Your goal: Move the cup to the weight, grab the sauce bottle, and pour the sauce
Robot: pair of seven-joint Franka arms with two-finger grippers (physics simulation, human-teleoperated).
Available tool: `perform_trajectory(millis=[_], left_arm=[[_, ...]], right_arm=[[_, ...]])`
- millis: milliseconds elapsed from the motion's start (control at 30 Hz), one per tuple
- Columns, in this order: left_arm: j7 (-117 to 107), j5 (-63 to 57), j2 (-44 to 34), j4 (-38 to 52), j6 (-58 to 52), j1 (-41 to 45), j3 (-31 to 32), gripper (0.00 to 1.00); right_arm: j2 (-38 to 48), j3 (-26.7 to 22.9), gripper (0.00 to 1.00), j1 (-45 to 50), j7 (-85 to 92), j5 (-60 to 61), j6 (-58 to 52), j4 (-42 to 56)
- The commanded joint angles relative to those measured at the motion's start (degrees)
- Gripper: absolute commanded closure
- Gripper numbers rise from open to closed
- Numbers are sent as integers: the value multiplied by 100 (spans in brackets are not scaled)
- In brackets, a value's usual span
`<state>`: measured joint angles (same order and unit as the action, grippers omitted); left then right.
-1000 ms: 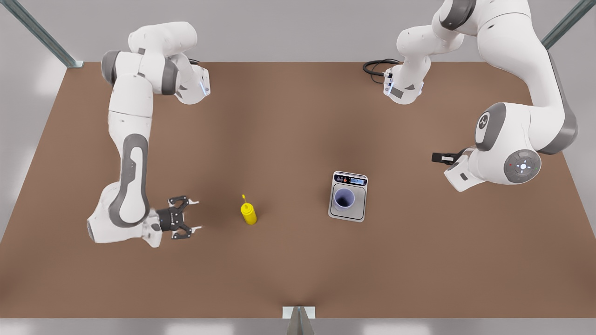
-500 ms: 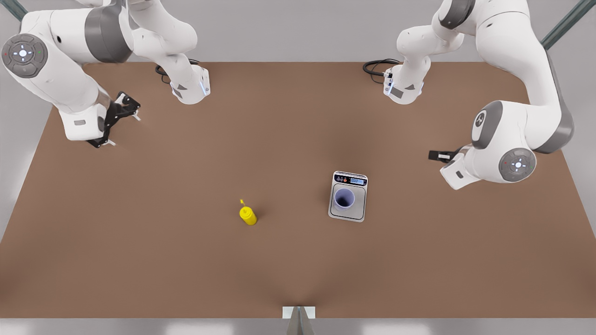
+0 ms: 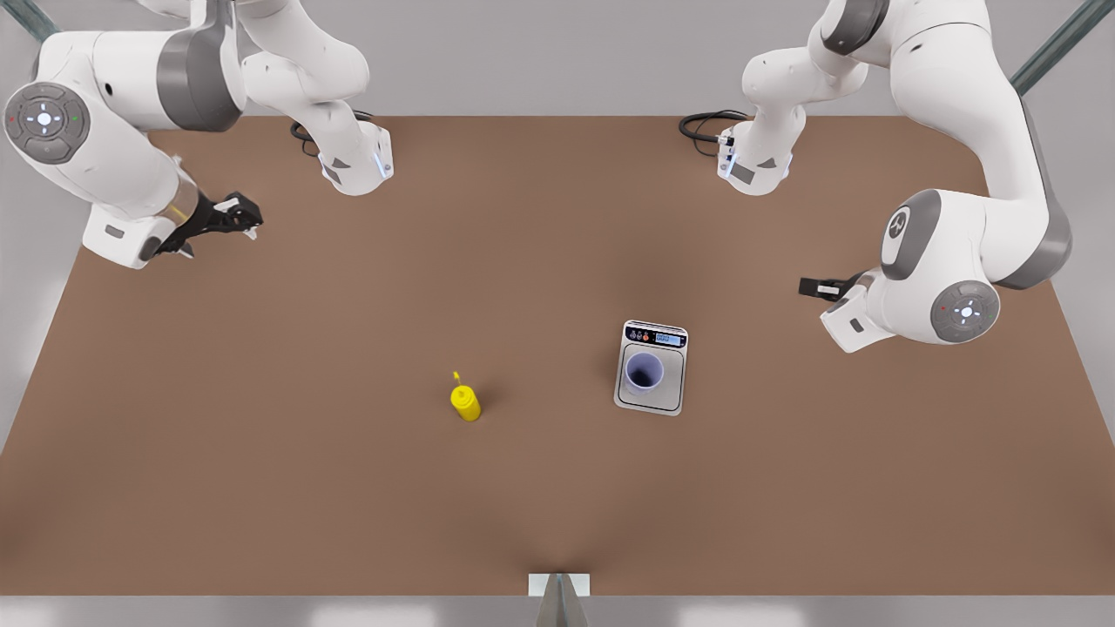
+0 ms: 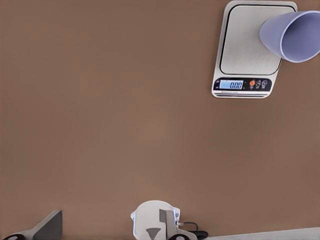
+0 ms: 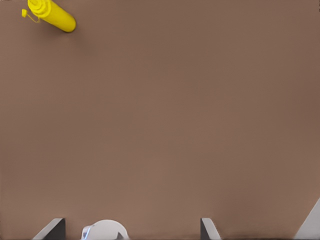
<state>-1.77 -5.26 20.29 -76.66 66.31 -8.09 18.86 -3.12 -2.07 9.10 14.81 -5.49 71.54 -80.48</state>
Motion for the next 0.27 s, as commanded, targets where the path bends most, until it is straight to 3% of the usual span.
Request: perform_trajectory(millis=[0, 233], left_arm=[[-16, -1, -7, 2, -13, 0, 3, 0], [-16, -1, -7, 2, -39, 9, 3, 0]], right_arm=[[-5, -4, 0, -84, -2167, 21, 212, -82], [-66, -13, 0, -84, -2176, 13, 256, -161]])
